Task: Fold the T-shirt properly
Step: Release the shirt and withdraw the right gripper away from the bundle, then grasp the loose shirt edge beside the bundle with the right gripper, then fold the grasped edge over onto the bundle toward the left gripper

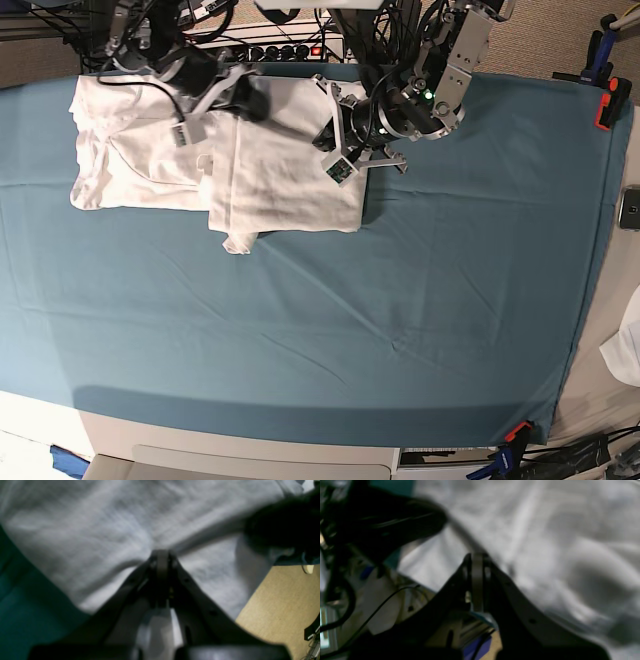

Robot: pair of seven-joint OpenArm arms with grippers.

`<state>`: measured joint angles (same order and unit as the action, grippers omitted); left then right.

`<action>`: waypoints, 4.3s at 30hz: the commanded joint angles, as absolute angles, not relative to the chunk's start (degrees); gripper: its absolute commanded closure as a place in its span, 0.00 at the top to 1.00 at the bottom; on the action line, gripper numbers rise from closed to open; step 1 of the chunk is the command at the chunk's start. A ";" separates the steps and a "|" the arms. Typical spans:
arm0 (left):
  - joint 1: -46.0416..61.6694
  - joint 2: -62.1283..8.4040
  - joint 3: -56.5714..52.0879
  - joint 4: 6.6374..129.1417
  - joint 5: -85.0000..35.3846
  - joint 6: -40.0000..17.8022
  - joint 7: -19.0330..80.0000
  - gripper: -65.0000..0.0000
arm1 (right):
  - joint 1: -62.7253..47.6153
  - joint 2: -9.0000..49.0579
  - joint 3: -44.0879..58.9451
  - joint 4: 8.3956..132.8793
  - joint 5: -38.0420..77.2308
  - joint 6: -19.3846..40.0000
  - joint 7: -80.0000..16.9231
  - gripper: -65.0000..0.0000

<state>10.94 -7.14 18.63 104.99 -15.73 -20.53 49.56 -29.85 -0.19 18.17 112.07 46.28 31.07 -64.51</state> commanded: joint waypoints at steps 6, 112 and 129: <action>10.63 -6.85 18.57 105.84 -16.29 -20.78 48.38 0.00 | -30.02 4.08 22.61 112.99 40.07 26.89 -62.94 0.00; 10.35 -6.83 18.57 105.84 -16.27 -20.78 47.94 0.00 | -15.18 25.98 40.53 89.17 79.02 40.00 -80.00 0.00; 10.52 -6.85 18.57 105.86 -16.27 -20.78 47.99 0.00 | -24.12 9.30 24.49 123.74 57.67 40.00 -68.16 0.00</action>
